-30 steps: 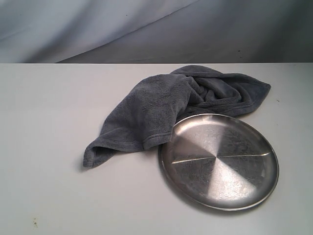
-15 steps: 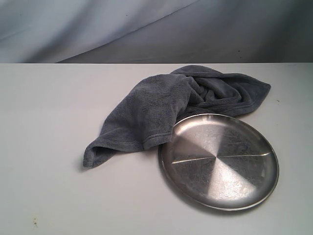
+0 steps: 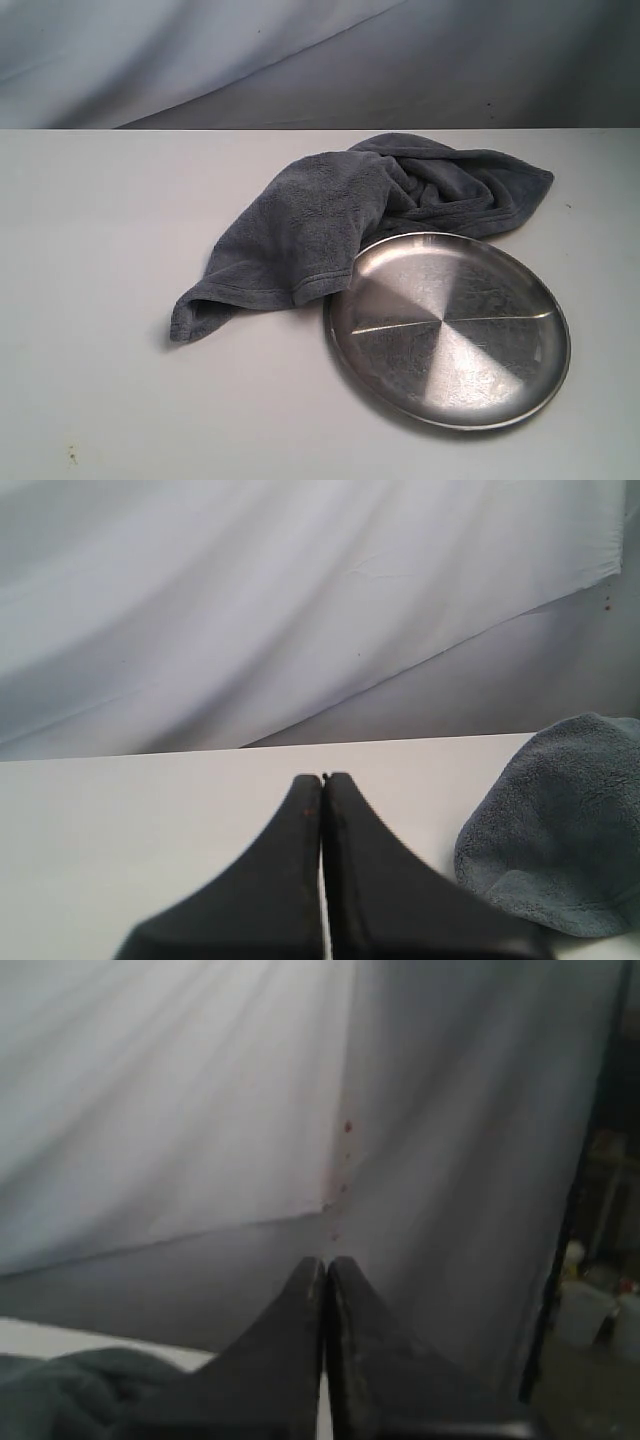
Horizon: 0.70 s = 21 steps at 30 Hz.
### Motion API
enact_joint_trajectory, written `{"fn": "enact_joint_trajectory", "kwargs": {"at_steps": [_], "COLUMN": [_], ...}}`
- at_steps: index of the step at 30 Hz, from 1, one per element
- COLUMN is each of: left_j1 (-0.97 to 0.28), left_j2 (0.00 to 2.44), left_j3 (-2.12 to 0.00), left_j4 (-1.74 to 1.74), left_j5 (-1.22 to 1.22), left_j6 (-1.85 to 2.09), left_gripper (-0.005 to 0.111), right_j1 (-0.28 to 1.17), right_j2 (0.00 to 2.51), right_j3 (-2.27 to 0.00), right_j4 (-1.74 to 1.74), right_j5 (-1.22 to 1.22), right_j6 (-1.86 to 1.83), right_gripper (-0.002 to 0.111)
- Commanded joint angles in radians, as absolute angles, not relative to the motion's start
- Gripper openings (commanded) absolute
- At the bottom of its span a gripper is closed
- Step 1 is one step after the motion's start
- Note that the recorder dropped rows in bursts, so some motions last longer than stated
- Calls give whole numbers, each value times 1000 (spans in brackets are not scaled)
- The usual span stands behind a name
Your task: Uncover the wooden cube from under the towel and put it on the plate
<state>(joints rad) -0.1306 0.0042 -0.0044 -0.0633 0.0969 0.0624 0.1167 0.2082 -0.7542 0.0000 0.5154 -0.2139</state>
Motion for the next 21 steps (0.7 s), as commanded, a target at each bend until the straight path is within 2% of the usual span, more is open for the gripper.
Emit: {"fn": "enact_joint_trajectory", "kwargs": {"at_steps": [1,9,21], "left_j1": [-128,-128,-128], "left_j2": [0,0,0], "left_j3": [0,0,0], "left_j4": [-66,-66,-66], "left_j5": [86,86,86], "left_j6": [60,60,60], "left_gripper": [0,0,0], "right_j1": [121,121,121], "right_j2": [427,810,1092], "right_j3": [-867,-898,-898], "right_j4": [165,206,411], "right_j5": [727,766,739], "right_j6": [-231,-242,-341], "right_gripper": [0,0,0]}}
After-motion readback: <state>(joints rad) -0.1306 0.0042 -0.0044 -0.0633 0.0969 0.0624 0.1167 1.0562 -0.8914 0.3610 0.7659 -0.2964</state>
